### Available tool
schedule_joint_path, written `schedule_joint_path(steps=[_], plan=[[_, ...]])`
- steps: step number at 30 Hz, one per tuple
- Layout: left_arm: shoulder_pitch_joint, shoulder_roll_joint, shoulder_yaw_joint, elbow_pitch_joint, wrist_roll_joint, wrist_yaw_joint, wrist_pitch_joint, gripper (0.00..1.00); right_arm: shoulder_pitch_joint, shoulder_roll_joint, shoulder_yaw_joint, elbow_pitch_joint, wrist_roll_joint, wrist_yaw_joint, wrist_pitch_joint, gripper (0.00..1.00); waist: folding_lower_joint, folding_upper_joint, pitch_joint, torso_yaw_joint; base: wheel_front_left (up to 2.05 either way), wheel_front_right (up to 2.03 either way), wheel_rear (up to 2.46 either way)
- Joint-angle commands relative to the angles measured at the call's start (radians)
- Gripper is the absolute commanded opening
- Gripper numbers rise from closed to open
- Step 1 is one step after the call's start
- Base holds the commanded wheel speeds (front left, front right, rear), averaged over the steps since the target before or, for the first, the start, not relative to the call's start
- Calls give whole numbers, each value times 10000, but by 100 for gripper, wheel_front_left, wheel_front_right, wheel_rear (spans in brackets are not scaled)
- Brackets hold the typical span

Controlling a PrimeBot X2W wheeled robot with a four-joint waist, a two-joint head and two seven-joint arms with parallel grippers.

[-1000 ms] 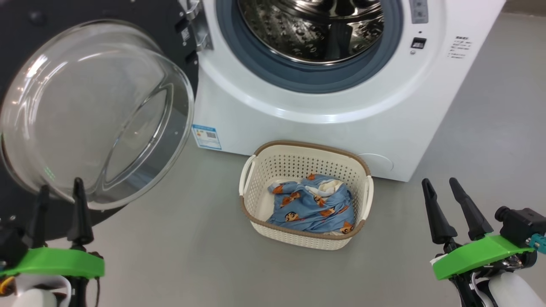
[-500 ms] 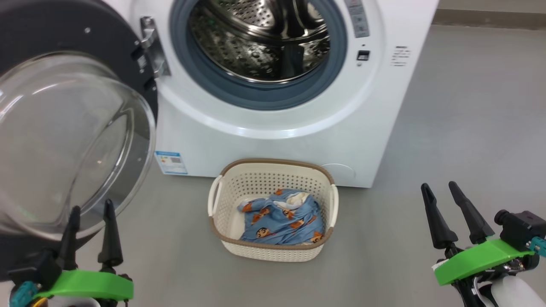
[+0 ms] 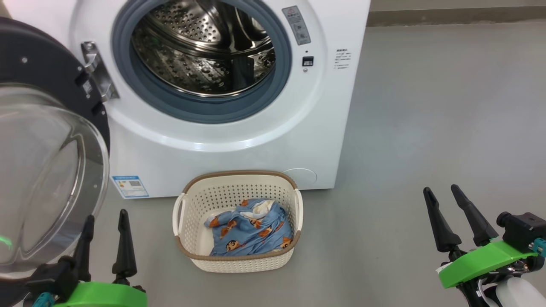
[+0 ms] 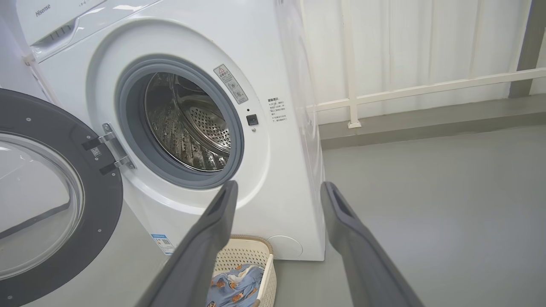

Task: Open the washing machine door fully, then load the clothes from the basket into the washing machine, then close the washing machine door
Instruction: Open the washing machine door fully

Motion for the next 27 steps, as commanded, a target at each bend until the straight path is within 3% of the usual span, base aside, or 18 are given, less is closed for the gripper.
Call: schedule_joint_path(steps=[1, 27], plan=[[-124, 114, 308, -338, 93, -34, -63, 100, -189, -247, 66, -238, -62, 75, -90, 100, 0, 0, -19, -134, 0, 0, 0], [-131, -19, 222, -175, 373, -34, -63, 100, 21, 36, -607, -477, -637, 75, -90, 100, 0, 0, 54, -166, 0, 0, 0]])
